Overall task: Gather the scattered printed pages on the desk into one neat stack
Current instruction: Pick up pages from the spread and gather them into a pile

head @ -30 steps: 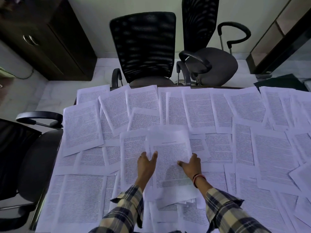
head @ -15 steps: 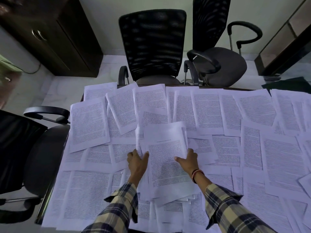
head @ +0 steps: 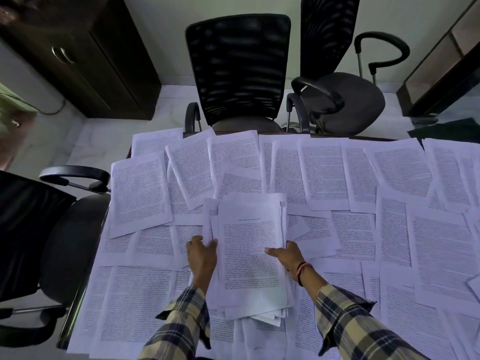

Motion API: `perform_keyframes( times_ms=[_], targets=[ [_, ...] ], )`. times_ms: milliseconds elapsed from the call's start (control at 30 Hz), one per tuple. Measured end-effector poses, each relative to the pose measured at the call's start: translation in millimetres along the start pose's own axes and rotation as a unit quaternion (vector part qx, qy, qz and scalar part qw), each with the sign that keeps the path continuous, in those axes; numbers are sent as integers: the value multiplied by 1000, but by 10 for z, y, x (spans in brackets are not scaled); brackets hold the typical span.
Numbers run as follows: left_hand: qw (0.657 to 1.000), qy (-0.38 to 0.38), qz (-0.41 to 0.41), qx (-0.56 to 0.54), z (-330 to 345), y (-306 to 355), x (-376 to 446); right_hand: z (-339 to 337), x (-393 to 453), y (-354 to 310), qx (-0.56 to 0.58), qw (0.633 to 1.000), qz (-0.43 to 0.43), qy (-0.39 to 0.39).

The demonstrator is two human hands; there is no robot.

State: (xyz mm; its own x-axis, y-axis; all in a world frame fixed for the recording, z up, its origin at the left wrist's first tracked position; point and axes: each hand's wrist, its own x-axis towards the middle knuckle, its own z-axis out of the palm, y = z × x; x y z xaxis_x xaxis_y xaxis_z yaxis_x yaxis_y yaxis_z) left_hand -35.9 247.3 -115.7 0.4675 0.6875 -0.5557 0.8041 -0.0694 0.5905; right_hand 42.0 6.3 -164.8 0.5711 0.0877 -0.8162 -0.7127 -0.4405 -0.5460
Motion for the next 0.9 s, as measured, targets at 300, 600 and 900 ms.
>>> perform_keyframes(
  times_ms=[300,600,900],
  targets=[
    [994,-52,55,-74,-73,29,98,-28,-202,-68,-72,993,-21,94],
    [990,-43,134,13,6,426,431,-190,-150,-288,-79,984,-109,116],
    [985,-137,105,12,215,575,476,-72,-4,-391,-2,994,-97,58]
  ],
)
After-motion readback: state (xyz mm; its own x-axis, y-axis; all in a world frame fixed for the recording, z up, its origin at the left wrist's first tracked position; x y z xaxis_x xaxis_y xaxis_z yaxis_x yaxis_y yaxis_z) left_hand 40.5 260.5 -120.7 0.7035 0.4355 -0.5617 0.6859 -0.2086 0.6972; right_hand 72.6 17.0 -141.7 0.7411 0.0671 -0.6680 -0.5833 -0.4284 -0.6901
